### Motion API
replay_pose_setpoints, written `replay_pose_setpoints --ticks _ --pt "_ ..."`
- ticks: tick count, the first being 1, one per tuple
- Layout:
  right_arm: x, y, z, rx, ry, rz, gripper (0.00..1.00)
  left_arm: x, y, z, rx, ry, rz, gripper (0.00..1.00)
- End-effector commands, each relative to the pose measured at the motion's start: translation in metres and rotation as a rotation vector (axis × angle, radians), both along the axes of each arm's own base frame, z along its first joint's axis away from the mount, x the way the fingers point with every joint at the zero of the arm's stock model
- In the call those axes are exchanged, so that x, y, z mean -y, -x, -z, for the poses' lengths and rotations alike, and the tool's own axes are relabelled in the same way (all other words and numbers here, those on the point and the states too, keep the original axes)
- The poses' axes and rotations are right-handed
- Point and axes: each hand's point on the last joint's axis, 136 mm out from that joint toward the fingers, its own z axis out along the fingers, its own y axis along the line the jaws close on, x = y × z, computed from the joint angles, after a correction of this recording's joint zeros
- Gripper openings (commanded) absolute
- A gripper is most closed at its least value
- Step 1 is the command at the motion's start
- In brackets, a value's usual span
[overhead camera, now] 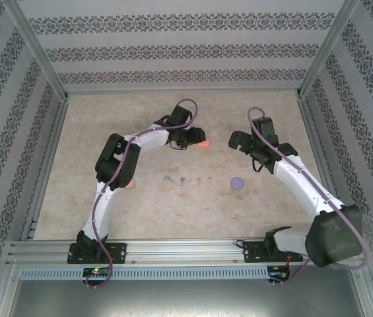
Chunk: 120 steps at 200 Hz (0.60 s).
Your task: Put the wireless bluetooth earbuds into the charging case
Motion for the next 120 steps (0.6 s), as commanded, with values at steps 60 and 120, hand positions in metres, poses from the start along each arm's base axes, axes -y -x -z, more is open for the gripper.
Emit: replay_pose_setpoints --ticks 60,120 --pt "-0.001 0.029 0.026 -0.079 0.051 -0.125 0.98 -0.058 0.005 -0.08 0.187 -0.219 0.02 0.61" --pt "-0.009 0.064 0.063 -0.206 0.039 -0.183 0.96 -0.094 0.045 -0.169 0.418 -0.234 -0.003 0.63"
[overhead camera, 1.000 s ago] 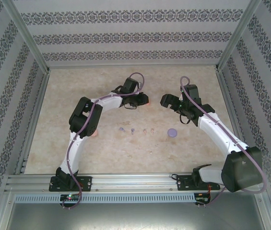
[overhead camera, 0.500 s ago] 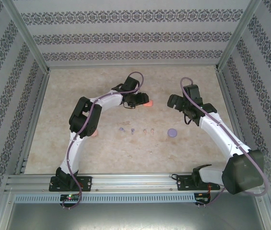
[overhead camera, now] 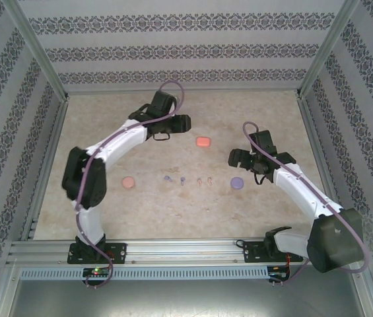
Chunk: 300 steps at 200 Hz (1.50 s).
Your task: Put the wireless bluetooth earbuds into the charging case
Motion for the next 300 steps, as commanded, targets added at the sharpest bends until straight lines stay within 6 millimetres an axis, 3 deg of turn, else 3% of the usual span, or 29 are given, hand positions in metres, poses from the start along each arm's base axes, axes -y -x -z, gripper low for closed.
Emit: replay_pose_setpoints --ticks 1,59,84,97,141,210,300 --pt "-0.004 0.016 0.007 -0.039 0.002 -0.04 0.96 -0.02 0.014 -0.023 0.095 -0.044 -0.002 0.63" --pt "-0.018 0.032 0.011 -0.106 0.007 -0.097 0.95 -0.053 0.058 -0.071 0.239 0.001 -0.052 0.77" --pt "-0.021 0.035 0.016 -0.154 0.035 -0.122 0.93 -0.072 0.072 -0.086 0.29 -0.026 -0.094 0.9" --pt "-0.02 0.036 0.021 -0.176 0.061 -0.13 0.93 -0.083 0.077 -0.089 0.306 -0.036 -0.124 1.0" --pt "-0.014 0.038 0.035 -0.242 0.132 -0.166 0.9 -0.129 0.087 -0.085 0.291 -0.061 -0.344 0.99" --pt "-0.016 0.044 0.051 -0.32 0.157 -0.265 0.88 -0.127 0.091 -0.069 0.254 -0.156 -0.251 1.0" --pt "-0.023 0.032 0.07 -0.383 0.203 -0.305 0.83 -0.13 0.105 -0.092 0.298 -0.133 -0.231 0.99"
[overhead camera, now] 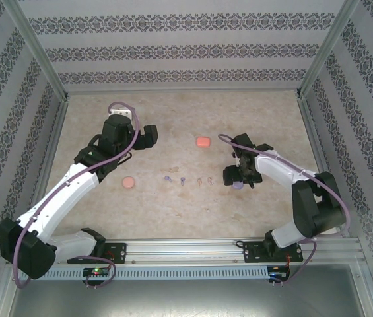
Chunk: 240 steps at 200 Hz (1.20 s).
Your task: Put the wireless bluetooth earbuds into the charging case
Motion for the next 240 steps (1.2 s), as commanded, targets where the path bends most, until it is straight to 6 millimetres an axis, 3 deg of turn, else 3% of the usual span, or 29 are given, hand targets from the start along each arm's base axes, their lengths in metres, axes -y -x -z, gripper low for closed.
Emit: replay_pose_setpoints --ticks 1,91,146,240 --pt "-0.006 -0.005 0.001 -0.01 0.023 -0.045 0.84 -0.006 0.006 -0.018 0.021 -0.025 0.013 0.99" --pt "-0.016 0.008 0.026 -0.124 0.058 -0.084 0.73 -0.002 0.02 -0.025 0.018 -0.03 0.081 1.0" --pt "-0.017 0.011 0.026 -0.11 0.039 -0.058 0.69 0.0 0.021 -0.028 0.014 0.007 0.075 1.0" --pt "-0.009 0.01 0.026 -0.107 0.077 -0.024 0.68 0.018 0.025 -0.003 -0.057 0.119 0.113 1.0"
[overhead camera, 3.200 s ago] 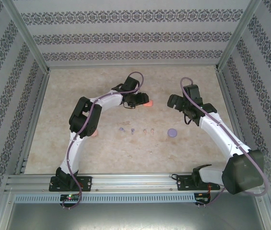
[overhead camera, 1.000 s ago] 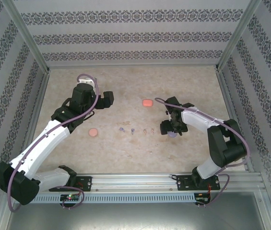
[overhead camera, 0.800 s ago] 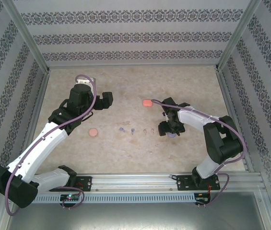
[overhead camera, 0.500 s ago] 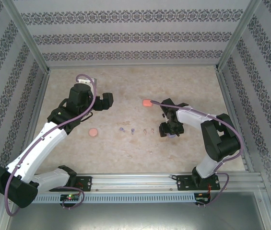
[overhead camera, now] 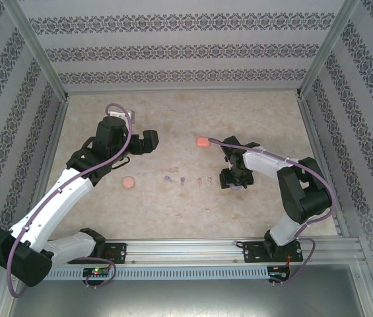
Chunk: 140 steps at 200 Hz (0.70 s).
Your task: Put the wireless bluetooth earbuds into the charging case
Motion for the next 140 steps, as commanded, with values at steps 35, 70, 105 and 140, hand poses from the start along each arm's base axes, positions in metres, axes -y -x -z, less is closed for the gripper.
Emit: replay_pose_setpoints --ticks 35,70,105,140 --pt "0.001 0.001 0.002 -0.023 0.024 0.012 0.63 -0.003 0.003 0.011 -0.012 0.026 -0.018 1.0" --pt "-0.004 0.002 0.005 -0.034 0.001 0.027 0.56 -0.006 0.01 0.012 -0.007 0.052 -0.025 1.0" --pt "-0.009 0.001 0.003 -0.029 -0.025 0.043 0.48 -0.015 0.016 0.022 -0.039 0.084 -0.098 1.0" --pt "-0.018 -0.006 -0.013 0.025 -0.073 0.085 0.44 -0.023 0.014 0.042 -0.082 0.097 -0.177 1.0"
